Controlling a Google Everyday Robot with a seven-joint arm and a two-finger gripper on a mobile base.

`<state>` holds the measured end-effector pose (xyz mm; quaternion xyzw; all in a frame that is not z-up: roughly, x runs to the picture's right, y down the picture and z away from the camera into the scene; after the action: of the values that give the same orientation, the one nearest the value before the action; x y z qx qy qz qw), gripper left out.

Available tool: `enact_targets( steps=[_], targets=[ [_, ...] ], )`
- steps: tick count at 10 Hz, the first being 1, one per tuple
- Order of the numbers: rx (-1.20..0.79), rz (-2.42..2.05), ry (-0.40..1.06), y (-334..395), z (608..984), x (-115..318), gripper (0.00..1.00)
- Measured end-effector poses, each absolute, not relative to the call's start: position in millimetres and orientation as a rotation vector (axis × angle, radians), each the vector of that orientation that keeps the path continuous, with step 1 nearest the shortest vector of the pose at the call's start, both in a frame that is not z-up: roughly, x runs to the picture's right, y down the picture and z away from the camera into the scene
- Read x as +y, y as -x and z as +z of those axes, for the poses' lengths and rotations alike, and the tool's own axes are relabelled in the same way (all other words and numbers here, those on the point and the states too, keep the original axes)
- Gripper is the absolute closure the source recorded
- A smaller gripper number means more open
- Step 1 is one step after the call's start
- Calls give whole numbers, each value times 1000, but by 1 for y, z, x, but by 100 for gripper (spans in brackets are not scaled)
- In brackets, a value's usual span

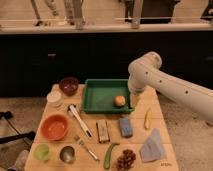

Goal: Place apple in table surface

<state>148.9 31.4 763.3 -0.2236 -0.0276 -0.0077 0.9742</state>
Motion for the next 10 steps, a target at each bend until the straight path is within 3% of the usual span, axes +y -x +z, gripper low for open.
enact_targets(
  steps=[10],
  targets=[
    [-107, -51, 483, -141, 770, 33, 20]
  ],
)
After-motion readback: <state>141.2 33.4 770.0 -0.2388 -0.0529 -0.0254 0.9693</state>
